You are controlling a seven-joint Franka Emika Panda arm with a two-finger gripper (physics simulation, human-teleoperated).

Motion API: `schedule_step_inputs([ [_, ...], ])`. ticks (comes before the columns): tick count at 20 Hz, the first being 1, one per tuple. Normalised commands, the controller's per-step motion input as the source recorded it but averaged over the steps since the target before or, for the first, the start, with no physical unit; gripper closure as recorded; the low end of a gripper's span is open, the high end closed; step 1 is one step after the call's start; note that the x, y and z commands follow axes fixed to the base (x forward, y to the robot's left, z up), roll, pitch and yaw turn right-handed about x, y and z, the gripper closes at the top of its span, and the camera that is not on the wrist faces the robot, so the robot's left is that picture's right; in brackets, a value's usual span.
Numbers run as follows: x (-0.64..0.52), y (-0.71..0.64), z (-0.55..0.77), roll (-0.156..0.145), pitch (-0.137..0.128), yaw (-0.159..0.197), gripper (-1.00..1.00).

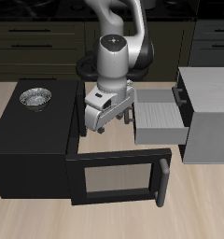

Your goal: Close the top and middle drawer of the white cabinet and close the microwave

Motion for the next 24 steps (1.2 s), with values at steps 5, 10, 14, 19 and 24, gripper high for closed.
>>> schedule_step_inputs([
  [5, 0.09, 0.21, -0.17, 0.031, 0.01, 0.013, -1.0],
  [10, 0.05, 0.18, -0.14, 0.019, 0.013, -0.014, -1.0],
  [14, 0.01, 0.34, -0.03, 0.059, 0.003, -0.007, -1.0],
  [19, -0.06, 0.36, 0.01, 0.052, -0.004, 0.009, -1.0],
  [24, -0.05, 0.33, 0.09, 0.053, -0.019, -0.007, -1.0],
])
